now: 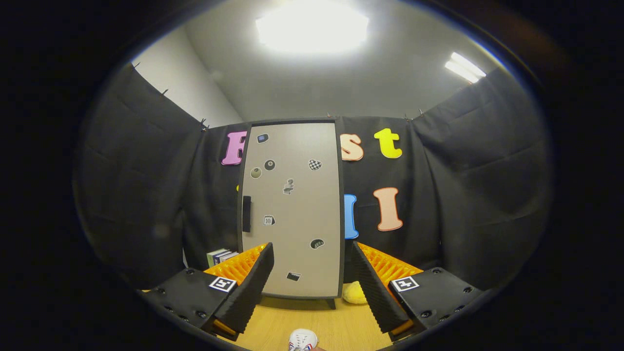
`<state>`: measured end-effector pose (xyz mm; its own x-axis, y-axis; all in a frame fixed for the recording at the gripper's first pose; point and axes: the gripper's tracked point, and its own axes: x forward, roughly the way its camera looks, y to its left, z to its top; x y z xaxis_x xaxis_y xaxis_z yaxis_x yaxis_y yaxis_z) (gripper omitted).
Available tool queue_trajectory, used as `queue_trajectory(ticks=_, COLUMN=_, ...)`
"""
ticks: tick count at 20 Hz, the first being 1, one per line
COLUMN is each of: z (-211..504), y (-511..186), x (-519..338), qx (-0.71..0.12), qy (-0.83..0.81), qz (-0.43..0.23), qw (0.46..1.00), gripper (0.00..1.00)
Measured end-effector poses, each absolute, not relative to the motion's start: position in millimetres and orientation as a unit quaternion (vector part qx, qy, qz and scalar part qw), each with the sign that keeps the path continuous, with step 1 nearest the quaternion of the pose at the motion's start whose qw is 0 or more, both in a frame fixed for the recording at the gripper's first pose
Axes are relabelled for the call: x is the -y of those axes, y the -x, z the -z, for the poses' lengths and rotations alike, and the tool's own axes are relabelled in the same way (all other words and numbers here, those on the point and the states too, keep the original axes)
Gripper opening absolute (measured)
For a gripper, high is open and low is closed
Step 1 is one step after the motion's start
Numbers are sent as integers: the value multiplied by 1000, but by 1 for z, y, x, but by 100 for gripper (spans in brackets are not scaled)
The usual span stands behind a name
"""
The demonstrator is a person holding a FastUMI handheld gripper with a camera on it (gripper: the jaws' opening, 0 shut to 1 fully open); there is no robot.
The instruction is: Open the shoe cabinet door, grab the shoes and put them into the shoe cabinet, then close the shoe cabinet door.
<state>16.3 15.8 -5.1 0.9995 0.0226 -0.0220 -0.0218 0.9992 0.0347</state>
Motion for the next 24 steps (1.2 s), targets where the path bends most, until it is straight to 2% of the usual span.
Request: queue_trajectory(ticks=24, z=-7, y=-216, x=-174, qx=-2, qy=-30, qz=-112, qw=993, gripper=99)
